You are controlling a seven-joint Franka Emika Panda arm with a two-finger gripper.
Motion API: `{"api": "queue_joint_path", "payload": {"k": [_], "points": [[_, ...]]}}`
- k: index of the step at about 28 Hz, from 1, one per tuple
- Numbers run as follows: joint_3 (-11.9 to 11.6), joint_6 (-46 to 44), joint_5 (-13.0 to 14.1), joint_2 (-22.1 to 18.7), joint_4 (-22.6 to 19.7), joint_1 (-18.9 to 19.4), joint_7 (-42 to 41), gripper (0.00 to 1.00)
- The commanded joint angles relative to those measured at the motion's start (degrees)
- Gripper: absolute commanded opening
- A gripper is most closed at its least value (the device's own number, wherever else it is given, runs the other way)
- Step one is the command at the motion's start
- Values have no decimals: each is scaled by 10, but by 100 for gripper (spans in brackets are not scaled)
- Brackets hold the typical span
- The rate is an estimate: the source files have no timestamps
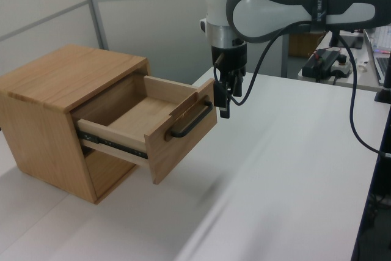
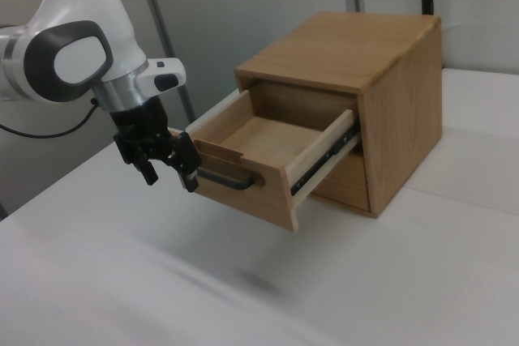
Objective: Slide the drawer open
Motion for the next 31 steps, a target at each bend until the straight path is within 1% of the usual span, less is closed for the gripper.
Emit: {"api": "queue_joint_path", "payload": {"k": [1, 6, 31], "points": [[-2, -19, 3, 9, 16, 9, 12, 100], [-1, -19, 3, 15, 16, 9, 17, 100], [-2, -19, 3, 15, 28, 9, 17, 100]]}}
